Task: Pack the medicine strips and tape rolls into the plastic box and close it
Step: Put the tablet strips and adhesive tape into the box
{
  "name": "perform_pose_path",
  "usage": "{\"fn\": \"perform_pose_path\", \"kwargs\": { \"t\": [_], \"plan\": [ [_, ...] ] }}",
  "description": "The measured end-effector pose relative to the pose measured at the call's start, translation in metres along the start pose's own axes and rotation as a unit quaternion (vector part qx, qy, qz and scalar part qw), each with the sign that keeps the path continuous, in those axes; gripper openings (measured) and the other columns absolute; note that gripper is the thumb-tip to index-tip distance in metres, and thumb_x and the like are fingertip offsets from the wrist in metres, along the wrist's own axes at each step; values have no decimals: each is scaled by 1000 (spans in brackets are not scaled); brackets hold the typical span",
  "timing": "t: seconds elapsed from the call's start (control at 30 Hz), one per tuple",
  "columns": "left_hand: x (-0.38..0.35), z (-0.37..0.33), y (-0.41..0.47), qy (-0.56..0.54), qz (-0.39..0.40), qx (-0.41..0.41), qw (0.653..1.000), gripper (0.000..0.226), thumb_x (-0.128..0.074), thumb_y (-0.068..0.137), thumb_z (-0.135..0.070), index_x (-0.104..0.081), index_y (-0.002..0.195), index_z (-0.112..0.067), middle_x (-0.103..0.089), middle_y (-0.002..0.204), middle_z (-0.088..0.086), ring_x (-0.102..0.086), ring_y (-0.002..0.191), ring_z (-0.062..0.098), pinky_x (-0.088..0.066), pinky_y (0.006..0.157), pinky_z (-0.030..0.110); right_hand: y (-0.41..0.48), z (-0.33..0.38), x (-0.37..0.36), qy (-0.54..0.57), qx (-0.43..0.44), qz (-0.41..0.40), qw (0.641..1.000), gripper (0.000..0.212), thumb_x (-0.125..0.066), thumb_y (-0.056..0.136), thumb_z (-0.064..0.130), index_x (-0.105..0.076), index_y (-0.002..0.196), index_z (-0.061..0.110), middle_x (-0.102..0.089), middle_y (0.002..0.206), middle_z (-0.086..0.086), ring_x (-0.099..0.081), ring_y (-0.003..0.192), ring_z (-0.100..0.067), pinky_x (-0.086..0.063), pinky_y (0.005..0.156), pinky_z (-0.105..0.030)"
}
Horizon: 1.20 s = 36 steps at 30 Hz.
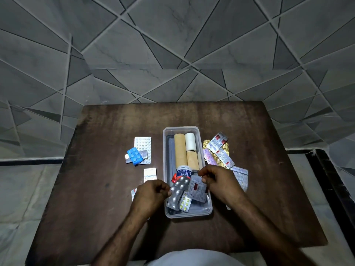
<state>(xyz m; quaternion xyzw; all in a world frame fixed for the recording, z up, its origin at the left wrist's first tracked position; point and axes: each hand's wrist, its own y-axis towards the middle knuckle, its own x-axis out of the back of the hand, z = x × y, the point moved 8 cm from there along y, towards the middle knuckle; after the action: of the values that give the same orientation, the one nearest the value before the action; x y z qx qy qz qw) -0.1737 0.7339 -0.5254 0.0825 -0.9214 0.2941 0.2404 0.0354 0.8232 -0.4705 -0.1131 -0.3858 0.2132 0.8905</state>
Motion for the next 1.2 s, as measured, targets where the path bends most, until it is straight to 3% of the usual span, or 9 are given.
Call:
{"fn": "perform_pose_path", "kwargs": {
  "t": [0.17,0.27,0.4,0.53,0.73,0.83,1.1,1.2],
  "plan": [
    [-3,-20,-5,103,-12,-44,994,9,-71,79,-27,-68,72,-31,-74,79,-9,-66,78,7,-51,72,23,-2,1,-14,-108,32,-4,994,18,-61,84,12,-69,93,26,-68,89,6,-58,83,-11,-43,70,-24],
    [-2,-20,-5,106,-28,-41,993,4,-70,79,-29,-70,76,-28,-74,78,-9,-67,78,8,-54,74,26,-3,1,-20,-137,16,-4,990,21,-57,83,11,-67,95,26,-71,99,0,-63,91,-18,-47,74,-28],
    [4,-19,-7,88,-68,-33,993,2,-70,77,-28,-71,75,-28,-74,75,-9,-68,77,8,-54,74,27,-3,-6,-29,-134,-27,-6,991,17,-56,84,16,-65,95,26,-72,99,1,-65,90,-19,-51,74,-29],
    [1,-16,-5,80,-52,-19,995,3,-71,77,-25,-73,76,-26,-74,75,-9,-69,77,8,-54,73,26,-2,-11,-41,-159,-46,15,986,19,-56,82,18,-66,96,25,-72,102,0,-65,95,-23,-50,76,-29],
    [-4,-27,-4,124,-28,-49,991,11,-66,84,-24,-75,90,-25,-76,89,-8,-67,85,9,-47,72,19,1,-7,-29,-145,-30,4,989,31,-57,87,18,-62,116,25,-70,114,-1,-65,102,-21,-48,80,-27],
    [-11,-31,-1,159,-19,-54,986,17,-63,84,-26,-74,97,-28,-75,97,-6,-68,91,13,-50,77,23,2,-4,-20,-124,-10,11,992,34,-60,85,17,-61,119,23,-69,115,-1,-65,101,-17,-51,82,-28],
    [-50,-58,3,379,78,-102,916,38,-63,84,-24,-63,121,-30,-66,118,8,-64,105,28,-52,90,35,-2,-16,-27,-174,-19,33,984,27,-52,86,24,-65,109,28,-71,110,0,-65,100,-21,-52,83,-31],
    [-58,-58,7,421,80,-103,898,39,-60,87,-26,-61,126,-27,-63,121,12,-62,108,31,-50,90,36,-6,-16,-35,-211,1,53,976,29,-52,82,23,-66,107,26,-71,107,-3,-65,100,-25,-51,80,-31]
  ]
}}
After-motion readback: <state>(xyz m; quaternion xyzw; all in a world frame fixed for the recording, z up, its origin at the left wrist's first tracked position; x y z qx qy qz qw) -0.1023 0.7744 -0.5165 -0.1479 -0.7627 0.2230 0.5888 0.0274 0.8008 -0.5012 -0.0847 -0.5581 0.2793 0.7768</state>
